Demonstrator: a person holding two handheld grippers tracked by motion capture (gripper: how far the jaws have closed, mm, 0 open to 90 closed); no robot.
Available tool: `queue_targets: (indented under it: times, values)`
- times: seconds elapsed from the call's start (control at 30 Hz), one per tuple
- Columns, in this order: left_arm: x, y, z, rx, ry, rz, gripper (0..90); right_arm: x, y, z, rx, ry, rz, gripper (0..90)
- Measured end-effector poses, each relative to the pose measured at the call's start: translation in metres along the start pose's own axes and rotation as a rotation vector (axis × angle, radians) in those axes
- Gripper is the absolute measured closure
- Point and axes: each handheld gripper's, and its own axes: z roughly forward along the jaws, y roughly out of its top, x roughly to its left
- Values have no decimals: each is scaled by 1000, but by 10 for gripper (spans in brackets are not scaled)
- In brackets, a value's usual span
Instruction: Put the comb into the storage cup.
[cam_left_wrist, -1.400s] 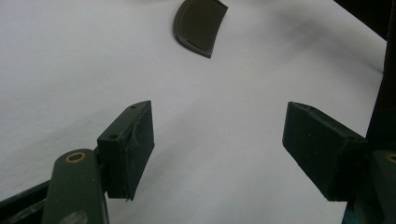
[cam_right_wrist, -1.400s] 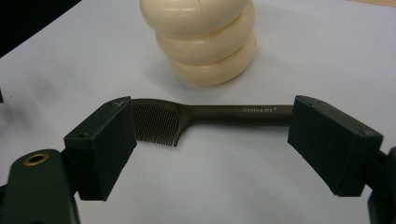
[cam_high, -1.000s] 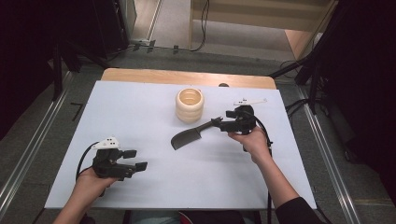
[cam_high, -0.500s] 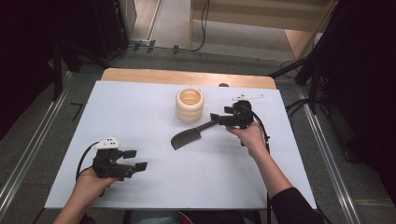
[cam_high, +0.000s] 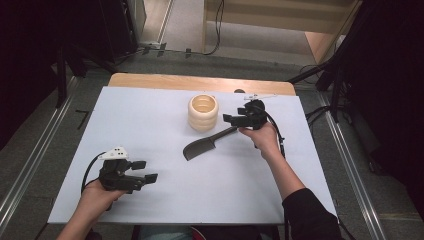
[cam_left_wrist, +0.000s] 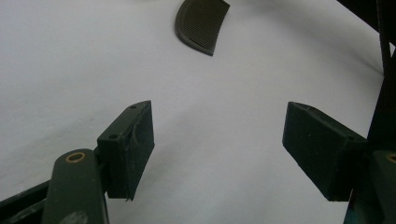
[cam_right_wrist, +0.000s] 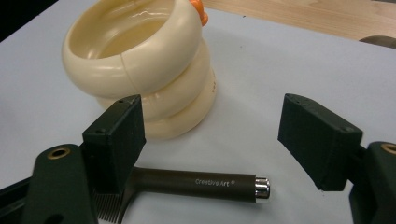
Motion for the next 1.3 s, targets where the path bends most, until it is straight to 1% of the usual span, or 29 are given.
queue_targets:
  times: [0.07, 0.17, 0.27, 0.37, 0.43, 0.47, 0.5, 0.53, 0.57, 0.6, 0.63, 0.7, 0.73, 0.83, 0.87, 0.93, 1.0, 1.3]
  values:
    - [0, 0, 0, 0, -1, -1, 259, -1, 3, 2, 7, -6, 2, 219]
    - [0, 0, 0, -1, -2, 0, 259, -3, 6, 4, 3, -14, 5, 242]
    - [0, 0, 0, -1, -2, 0, 259, -4, 7, 7, 7, -20, 8, 275]
    - [0, 0, 0, -4, -1, 1, 259, -6, 6, 10, 9, -27, 14, 332]
    - [0, 0, 0, -5, -2, 1, 259, -7, 4, 12, 23, -28, 21, 438]
    - [0, 0, 0, -3, -1, 1, 259, -8, 4, 13, 31, -28, 22, 555]
    - [0, 0, 0, -3, -1, 1, 259, -9, 2, 14, 36, -26, 21, 623]
    - [0, 0, 0, -4, -2, 1, 259, -9, 2, 15, 49, -29, 27, 722]
    - [0, 0, 0, -5, -3, 1, 259, -10, 1, 17, 67, -33, 29, 800]
    - [0, 0, 0, -4, -2, 1, 259, -11, -1, 18, 70, -36, 28, 872]
    - [0, 0, 0, -4, -2, 1, 259, -11, -2, 20, 77, -36, 28, 876]
    - [0, 0, -1, -6, -3, 2, 259, -13, -5, 25, 91, -20, 28, 878]
    - [0, 0, -1, -6, -2, 2, 259, -13, -6, 27, 102, -24, 22, 878]
    - [1, 0, -1, -7, -2, 1, 259, -14, -11, 32, 106, -27, 25, 877]
    - [1, 0, -1, -7, -2, 1, 259, -15, -13, 33, 105, -31, 18, 877]
    - [1, 0, -1, -7, -2, 3, 259, -17, -16, 34, 112, -31, 27, 877]
    - [0, 0, -1, -6, -2, 3, 259, -19, -19, 36, 113, -31, 24, 877]
    - [0, 0, -1, -7, -2, 3, 259, -19, -26, 40, 128, -28, 16, 877]
